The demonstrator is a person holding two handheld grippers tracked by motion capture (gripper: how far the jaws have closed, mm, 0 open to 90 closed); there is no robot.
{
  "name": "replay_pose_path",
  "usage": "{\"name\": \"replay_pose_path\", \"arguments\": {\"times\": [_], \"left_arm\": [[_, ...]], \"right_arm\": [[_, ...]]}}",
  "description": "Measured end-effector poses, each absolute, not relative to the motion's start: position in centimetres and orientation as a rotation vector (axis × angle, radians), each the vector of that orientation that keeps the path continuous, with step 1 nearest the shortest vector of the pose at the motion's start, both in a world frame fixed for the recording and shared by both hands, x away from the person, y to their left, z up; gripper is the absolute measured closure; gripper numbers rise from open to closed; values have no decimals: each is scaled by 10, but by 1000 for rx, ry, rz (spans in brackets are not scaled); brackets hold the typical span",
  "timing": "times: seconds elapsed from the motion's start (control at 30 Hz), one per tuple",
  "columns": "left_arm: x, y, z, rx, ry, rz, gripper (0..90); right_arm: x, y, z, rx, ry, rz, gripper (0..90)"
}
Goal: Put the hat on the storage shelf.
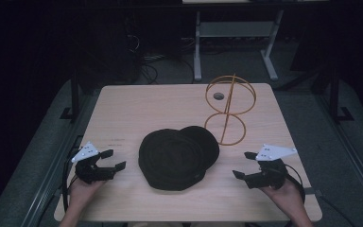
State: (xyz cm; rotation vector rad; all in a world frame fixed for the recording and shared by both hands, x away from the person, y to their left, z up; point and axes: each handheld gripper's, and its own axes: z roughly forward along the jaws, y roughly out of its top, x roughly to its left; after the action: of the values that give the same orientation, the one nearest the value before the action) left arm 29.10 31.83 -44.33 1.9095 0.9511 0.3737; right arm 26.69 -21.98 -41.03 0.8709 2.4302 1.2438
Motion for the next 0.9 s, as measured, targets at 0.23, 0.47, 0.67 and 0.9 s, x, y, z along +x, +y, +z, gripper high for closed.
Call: {"name": "replay_pose_path", "arguments": {"times": [0.23,0.47,0.67,0.9], "left_arm": [[292,319,-444,1907,960,370,206],[292,319,-444,1909,955,370,207],[292,319,-444,1907,957,365,207],[292,319,-445,1916,954,362,207]], "right_arm": [[275,-185,-392,729,2505,1236,215],[279,-160,-386,652,2546,1218,223],[280,-145,-387,604,2576,1210,232],[281,-126,-390,540,2620,1191,234]]}}
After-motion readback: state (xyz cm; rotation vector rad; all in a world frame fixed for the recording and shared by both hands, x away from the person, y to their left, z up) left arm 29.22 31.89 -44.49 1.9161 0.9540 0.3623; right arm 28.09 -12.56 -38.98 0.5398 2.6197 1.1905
